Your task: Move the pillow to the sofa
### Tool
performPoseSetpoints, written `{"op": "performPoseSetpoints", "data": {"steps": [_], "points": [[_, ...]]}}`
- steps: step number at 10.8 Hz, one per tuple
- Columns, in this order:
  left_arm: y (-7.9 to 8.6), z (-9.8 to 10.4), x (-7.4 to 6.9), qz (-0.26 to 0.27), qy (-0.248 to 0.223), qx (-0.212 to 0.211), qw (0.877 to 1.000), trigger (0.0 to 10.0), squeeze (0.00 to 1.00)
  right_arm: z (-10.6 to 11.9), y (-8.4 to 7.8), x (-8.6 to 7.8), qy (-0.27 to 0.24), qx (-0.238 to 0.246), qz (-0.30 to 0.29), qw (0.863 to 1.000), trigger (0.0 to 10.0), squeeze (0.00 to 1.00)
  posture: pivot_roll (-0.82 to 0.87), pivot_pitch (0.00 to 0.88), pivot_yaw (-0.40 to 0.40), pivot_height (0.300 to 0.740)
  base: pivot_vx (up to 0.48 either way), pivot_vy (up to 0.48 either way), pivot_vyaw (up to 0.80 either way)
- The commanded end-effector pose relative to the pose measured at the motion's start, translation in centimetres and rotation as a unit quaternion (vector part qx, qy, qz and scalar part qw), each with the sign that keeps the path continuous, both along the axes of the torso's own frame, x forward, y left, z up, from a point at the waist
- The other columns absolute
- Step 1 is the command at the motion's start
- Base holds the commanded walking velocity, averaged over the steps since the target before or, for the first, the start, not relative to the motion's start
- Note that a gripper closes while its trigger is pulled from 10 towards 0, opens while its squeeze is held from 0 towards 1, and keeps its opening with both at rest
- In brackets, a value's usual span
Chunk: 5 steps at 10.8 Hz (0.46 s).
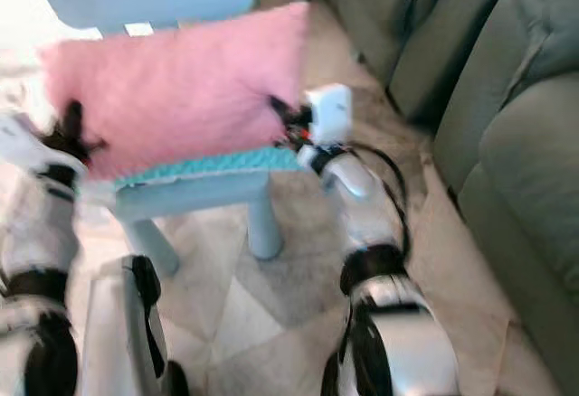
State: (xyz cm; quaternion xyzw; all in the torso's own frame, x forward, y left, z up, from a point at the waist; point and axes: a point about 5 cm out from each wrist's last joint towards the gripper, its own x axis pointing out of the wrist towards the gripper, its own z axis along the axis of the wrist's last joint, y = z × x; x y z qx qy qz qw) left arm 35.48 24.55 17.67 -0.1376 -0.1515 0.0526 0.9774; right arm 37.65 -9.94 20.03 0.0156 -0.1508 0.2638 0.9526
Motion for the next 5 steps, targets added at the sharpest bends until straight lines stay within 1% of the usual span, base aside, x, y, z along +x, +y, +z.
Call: {"op": "performPoseSetpoints", "data": {"steps": [1,2,3,4,5], "points": [[-0.5,1.0,-0.7,0.016,-0.028,0.034,0.999,0.0,0.00,0.7,-0.7,-0.5,-0.028,-0.008,-0.020,0.999,0.0,0.00,-0.10,0.000,0.018,0.338,0.000,0.000,0.00],[-1.4,1.2,-1.6,0.020,-0.042,0.053,0.998,0.0,0.00,-0.3,-1.8,-1.0,-0.010,-0.004,-0.045,0.999,0.0,0.00,-0.11,0.000,0.019,0.338,0.000,0.000,0.00],[-2.4,1.3,-1.9,0.019,-0.046,0.052,0.997,0.0,0.00,-1.2,-2.5,-1.6,0.002,-0.013,-0.062,0.998,0.0,0.00,-0.12,0.000,0.016,0.338,0.000,0.000,0.00],[-4.2,0.4,-2.7,-0.005,-0.036,0.048,0.998,0.0,0.00,-2.4,-3.4,-2.7,0.015,-0.029,-0.083,0.996,0.0,0.00,-0.14,0.000,0.014,0.338,0.000,0.000,0.00],[-4.9,-0.5,-3.3,-0.017,-0.024,0.054,0.998,0.0,0.00,-3.0,-3.9,-3.3,0.024,-0.033,-0.097,0.994,0.0,0.00,-0.14,0.000,0.014,0.338,0.000,0.000,0.00]]}}
